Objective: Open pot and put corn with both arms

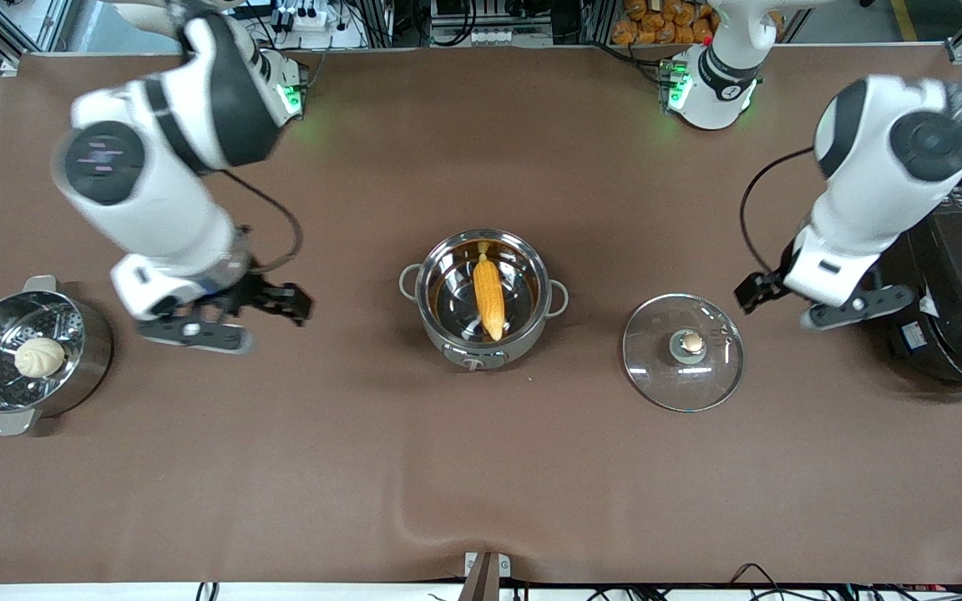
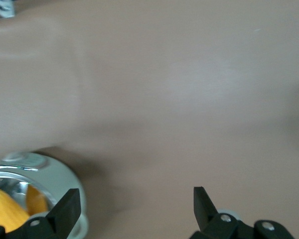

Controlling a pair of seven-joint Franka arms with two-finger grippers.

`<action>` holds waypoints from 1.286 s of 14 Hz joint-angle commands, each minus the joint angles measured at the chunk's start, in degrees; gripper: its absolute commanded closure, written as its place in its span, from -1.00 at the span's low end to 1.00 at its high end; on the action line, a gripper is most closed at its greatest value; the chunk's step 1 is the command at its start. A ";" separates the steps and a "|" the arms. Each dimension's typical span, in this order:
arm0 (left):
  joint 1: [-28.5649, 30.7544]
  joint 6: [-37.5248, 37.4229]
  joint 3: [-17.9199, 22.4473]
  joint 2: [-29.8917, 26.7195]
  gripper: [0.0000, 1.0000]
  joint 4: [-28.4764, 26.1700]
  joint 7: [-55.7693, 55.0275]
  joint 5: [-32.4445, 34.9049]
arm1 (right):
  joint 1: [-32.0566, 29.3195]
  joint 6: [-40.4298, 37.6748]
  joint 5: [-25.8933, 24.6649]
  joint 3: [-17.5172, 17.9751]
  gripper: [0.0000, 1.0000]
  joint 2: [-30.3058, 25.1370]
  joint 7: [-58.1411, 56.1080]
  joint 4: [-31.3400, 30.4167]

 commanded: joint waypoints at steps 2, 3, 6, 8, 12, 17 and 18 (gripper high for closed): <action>2.97 -16.57 0.02 -4.34 -1.00 8.67 12.17 -3.97 | -9.76 -7.18 -0.62 1.25 -1.00 -5.99 -14.38 -1.85; 3.85 -19.92 -0.07 -4.95 -1.00 10.87 15.60 -4.85 | -11.60 -8.94 -0.62 1.25 -1.00 -7.22 -15.18 -1.67; 3.69 -27.75 0.89 -5.93 -1.00 16.94 22.12 -5.82 | -14.77 -13.61 -0.71 0.64 -1.00 -10.03 -22.37 -1.58; 2.81 -30.84 0.98 -5.58 -1.00 19.94 22.05 -5.65 | -17.67 -15.46 -0.71 0.81 -1.00 -13.71 -26.85 -1.58; 0.36 -38.38 2.73 -5.66 -1.00 24.76 22.22 -5.91 | -19.53 -17.14 -0.62 0.81 -1.00 -19.17 -28.82 -4.47; -7.56 -41.92 10.20 -5.66 -1.00 26.54 22.13 -8.72 | -20.94 -17.04 0.25 0.90 -1.00 -19.36 -28.28 -5.19; -7.57 -41.92 10.30 -5.66 -1.00 26.54 22.13 -8.72 | -21.20 -17.13 0.25 0.90 -1.00 -19.27 -28.28 -5.19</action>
